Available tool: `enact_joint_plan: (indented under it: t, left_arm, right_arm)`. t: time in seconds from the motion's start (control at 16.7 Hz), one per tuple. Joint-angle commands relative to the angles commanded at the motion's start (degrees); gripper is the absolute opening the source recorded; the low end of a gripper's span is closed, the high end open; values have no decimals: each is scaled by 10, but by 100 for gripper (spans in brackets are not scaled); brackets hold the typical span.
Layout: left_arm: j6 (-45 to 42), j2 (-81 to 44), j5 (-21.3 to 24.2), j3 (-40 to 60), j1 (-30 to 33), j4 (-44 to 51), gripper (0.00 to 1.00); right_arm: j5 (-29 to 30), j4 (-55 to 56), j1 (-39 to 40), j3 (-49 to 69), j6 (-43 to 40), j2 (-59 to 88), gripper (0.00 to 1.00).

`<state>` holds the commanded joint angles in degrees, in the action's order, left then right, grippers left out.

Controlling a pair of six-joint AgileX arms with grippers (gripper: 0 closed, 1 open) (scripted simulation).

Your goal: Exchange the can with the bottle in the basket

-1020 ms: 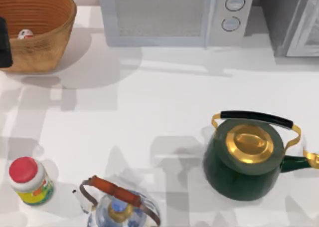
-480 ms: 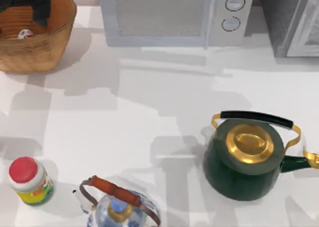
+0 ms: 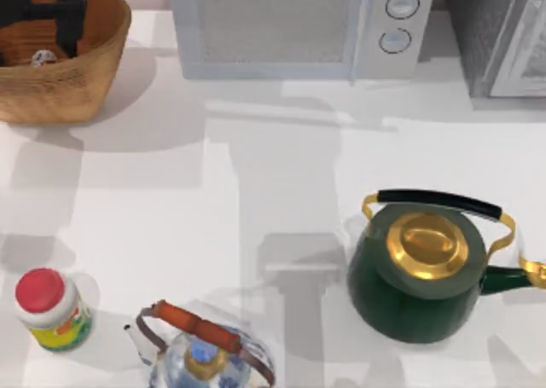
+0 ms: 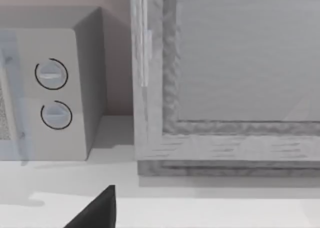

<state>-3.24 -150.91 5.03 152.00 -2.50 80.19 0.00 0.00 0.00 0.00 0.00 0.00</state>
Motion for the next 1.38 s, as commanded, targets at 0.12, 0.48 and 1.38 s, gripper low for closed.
enact_joint_plan:
  t: [0.12, 0.48, 1.38]
  left_arm:
    - [-8, -27, -4, 54, -4, 20, 100]
    - [-13, -52, -6, 89, -7, 32, 100]
    - [-9, -50, -7, -51, -3, -106, 100]
  right_arm:
    - [0, 0, 0, 0, 0, 0, 100]
    - [0, 0, 0, 0, 0, 0, 100]
    - [0, 0, 0, 0, 0, 0, 100]
